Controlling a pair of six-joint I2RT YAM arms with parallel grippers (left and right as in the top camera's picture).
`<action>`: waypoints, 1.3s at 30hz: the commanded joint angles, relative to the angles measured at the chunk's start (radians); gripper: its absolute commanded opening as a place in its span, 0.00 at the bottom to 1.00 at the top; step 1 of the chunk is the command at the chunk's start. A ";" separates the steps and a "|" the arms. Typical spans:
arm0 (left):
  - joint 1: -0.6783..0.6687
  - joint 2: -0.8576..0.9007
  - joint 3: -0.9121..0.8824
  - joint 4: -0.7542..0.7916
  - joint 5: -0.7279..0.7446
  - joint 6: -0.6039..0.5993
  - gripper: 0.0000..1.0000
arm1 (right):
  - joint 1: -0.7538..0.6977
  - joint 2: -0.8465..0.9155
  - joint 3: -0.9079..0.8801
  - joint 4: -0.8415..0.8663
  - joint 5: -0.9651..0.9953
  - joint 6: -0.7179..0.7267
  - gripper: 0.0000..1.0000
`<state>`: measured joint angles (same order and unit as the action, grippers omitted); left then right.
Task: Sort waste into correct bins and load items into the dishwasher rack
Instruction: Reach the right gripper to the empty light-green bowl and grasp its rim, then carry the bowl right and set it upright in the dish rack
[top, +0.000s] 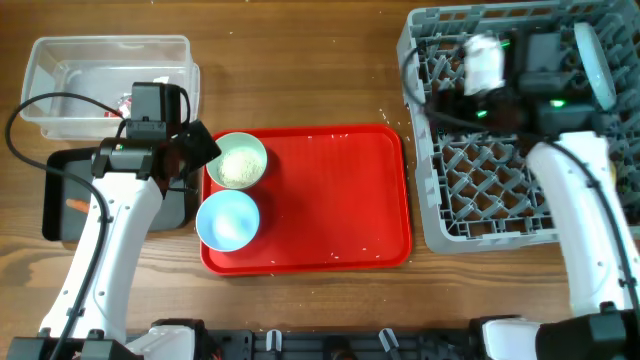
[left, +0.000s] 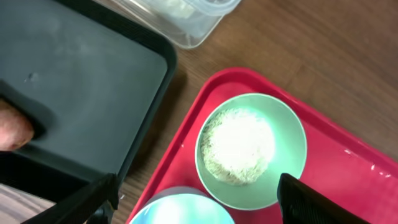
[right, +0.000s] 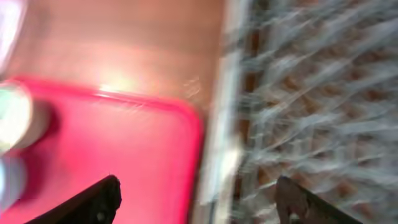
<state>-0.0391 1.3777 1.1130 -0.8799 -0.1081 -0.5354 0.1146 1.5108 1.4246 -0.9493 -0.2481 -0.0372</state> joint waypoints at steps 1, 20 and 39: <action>0.006 -0.009 0.006 -0.035 -0.044 0.005 0.82 | 0.200 -0.003 -0.034 -0.050 -0.069 0.163 0.81; 0.470 -0.009 0.006 -0.109 0.153 0.001 0.93 | 0.779 0.536 -0.043 0.319 -0.138 0.657 0.63; 0.470 -0.009 0.006 -0.109 0.153 0.001 0.94 | 0.526 0.153 -0.030 0.116 0.607 0.528 0.04</action>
<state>0.4255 1.3777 1.1133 -0.9882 0.0326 -0.5358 0.7055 1.8019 1.3933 -0.8066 0.0288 0.6029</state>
